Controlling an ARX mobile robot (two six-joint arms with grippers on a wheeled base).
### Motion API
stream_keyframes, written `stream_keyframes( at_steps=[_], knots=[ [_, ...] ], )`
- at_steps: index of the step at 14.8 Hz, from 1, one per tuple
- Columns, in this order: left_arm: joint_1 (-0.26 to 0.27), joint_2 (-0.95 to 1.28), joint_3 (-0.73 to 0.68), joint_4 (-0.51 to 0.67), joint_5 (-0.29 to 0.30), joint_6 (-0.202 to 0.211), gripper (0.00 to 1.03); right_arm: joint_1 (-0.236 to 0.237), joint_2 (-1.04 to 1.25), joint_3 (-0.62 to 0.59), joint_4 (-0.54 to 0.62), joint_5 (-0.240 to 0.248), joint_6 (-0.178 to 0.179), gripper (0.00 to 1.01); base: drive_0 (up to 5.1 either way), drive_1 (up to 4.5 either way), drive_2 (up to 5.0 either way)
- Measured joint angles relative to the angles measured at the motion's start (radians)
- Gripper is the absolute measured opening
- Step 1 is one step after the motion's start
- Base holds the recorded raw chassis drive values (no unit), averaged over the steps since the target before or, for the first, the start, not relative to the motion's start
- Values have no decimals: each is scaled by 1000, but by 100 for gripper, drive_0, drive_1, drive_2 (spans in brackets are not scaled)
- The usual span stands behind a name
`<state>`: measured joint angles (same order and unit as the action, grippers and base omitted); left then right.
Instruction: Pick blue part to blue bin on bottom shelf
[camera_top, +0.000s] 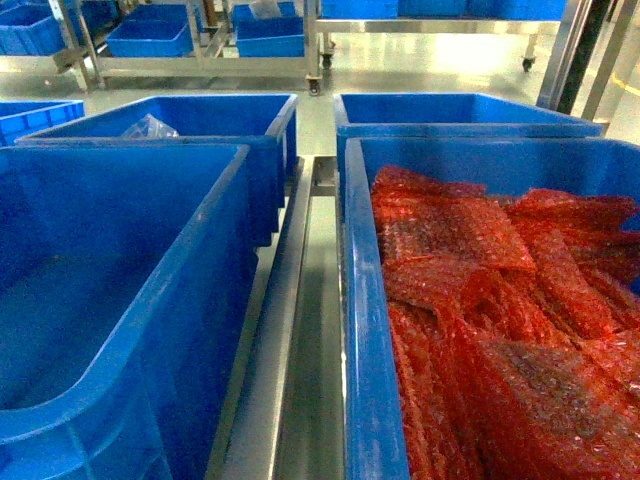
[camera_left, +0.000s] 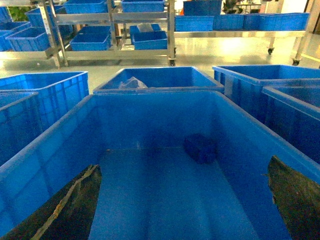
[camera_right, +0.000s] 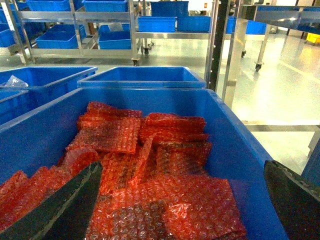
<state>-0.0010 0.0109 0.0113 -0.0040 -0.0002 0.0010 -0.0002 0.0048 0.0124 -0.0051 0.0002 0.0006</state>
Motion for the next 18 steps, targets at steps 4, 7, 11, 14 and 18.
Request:
stream_keyframes(
  at_steps=[4,7,11,14,18],
  knots=[
    [0,0,0,0,0,0,98,0,0,0,0,0,0,98,0,0,0],
    [0,0,0,0,0,0,98,0,0,0,0,0,0,98,0,0,0],
    [0,0,0,0,0,0,98,0,0,0,0,0,0,98,0,0,0],
    [0,0,0,0,0,0,98,0,0,0,0,0,0,98,0,0,0],
    [0,0,0,0,0,0,98,0,0,0,0,0,0,98,0,0,0]
  ],
)
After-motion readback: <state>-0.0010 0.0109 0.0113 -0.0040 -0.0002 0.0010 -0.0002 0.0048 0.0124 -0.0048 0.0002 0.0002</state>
